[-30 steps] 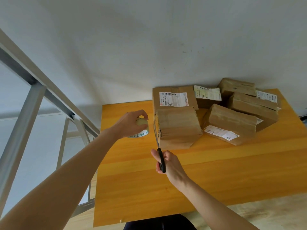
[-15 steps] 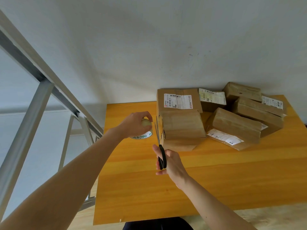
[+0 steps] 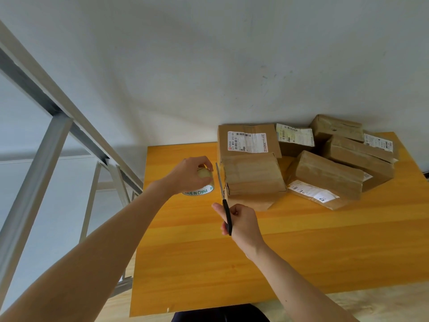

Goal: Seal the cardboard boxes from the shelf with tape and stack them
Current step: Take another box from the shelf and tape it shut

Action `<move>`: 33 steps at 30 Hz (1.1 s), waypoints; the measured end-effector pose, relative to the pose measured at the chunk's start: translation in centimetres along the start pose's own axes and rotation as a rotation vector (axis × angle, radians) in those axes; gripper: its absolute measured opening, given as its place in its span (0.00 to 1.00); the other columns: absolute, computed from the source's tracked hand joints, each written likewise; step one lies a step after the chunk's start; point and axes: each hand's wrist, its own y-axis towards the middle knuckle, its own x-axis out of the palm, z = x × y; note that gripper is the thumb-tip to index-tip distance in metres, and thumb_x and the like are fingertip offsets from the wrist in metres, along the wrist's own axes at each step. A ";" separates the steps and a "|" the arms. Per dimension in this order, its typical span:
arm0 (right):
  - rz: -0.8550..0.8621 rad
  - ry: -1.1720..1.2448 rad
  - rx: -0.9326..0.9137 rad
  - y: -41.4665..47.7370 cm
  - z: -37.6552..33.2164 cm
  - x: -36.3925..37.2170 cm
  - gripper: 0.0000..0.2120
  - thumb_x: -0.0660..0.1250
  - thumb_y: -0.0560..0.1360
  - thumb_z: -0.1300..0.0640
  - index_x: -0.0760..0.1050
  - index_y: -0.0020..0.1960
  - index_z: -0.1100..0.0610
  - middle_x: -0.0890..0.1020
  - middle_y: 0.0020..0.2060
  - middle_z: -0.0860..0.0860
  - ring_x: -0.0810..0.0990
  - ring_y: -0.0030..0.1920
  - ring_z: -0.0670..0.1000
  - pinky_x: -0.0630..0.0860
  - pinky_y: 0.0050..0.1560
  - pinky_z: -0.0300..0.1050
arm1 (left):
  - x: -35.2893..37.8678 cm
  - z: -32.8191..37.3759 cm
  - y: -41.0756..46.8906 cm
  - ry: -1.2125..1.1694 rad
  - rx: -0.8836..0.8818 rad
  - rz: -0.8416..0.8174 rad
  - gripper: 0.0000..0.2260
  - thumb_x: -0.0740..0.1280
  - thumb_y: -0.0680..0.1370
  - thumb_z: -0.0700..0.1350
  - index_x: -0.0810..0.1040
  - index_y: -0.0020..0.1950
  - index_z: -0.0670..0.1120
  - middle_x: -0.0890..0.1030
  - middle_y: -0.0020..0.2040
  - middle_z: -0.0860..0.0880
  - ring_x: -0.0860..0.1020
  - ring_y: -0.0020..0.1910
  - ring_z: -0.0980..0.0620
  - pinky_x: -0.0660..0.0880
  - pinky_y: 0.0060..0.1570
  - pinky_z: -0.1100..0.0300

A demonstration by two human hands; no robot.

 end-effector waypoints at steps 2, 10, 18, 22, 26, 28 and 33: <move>0.003 0.007 -0.010 0.2 0.2 -0.1 0.19 0.74 0.72 0.49 0.72 0.36 0.63 0.76 0.22 0.53 0.74 0.23 0.48 0.72 0.30 0.36 | 0.0 0.1 0.0 -0.001 0.012 0.010 0.10 0.70 0.72 0.43 0.76 0.52 0.51 0.79 0.49 0.52 0.77 0.44 0.52 0.73 0.37 0.65; -0.071 0.064 0.076 0.0 -0.2 -0.5 0.24 0.74 0.68 0.42 0.72 0.37 0.62 0.75 0.23 0.55 0.72 0.22 0.51 0.69 0.27 0.36 | 0.0 -0.3 0.0 0.033 0.033 -0.003 0.10 0.70 0.70 0.41 0.76 0.49 0.52 0.79 0.48 0.55 0.76 0.43 0.55 0.70 0.36 0.66; -0.087 0.023 0.052 0.3 -0.3 -0.9 0.24 0.72 0.68 0.40 0.71 0.40 0.62 0.75 0.25 0.57 0.73 0.24 0.51 0.70 0.31 0.39 | 0.1 -2.8 -0.8 0.184 -0.004 -0.019 0.07 0.69 0.72 0.44 0.75 0.47 0.53 0.80 0.46 0.54 0.77 0.46 0.49 0.75 0.46 0.54; -0.106 -0.029 0.030 0.3 0.4 -0.9 0.25 0.72 0.68 0.39 0.70 0.40 0.61 0.75 0.25 0.55 0.73 0.24 0.50 0.72 0.34 0.40 | 0.9 -3.7 -1.1 0.195 -0.045 0.034 0.07 0.69 0.76 0.53 0.75 0.44 0.51 0.80 0.43 0.53 0.77 0.43 0.50 0.75 0.44 0.54; -0.108 -0.097 0.015 0.5 1.1 -1.0 0.24 0.72 0.70 0.39 0.70 0.40 0.61 0.75 0.28 0.59 0.74 0.27 0.53 0.74 0.37 0.49 | 1.5 -4.2 -1.5 0.209 -0.047 0.047 0.05 0.68 0.76 0.48 0.73 0.43 0.51 0.81 0.43 0.50 0.78 0.43 0.46 0.76 0.43 0.50; -0.128 -0.167 0.019 0.6 1.6 -1.2 0.25 0.71 0.70 0.38 0.70 0.41 0.60 0.73 0.31 0.61 0.72 0.30 0.55 0.74 0.40 0.53 | 1.8 -4.7 -1.7 0.200 -0.060 0.057 0.05 0.68 0.76 0.47 0.73 0.47 0.50 0.81 0.44 0.50 0.77 0.44 0.45 0.75 0.43 0.50; -0.252 -0.366 0.094 0.3 3.0 -2.1 0.31 0.67 0.65 0.27 0.64 0.38 0.55 0.67 0.28 0.48 0.66 0.26 0.45 0.66 0.34 0.41 | 2.7 -5.8 -2.4 0.150 -0.057 0.026 0.19 0.69 0.75 0.43 0.68 0.64 0.53 0.77 0.44 0.54 0.77 0.41 0.49 0.77 0.41 0.50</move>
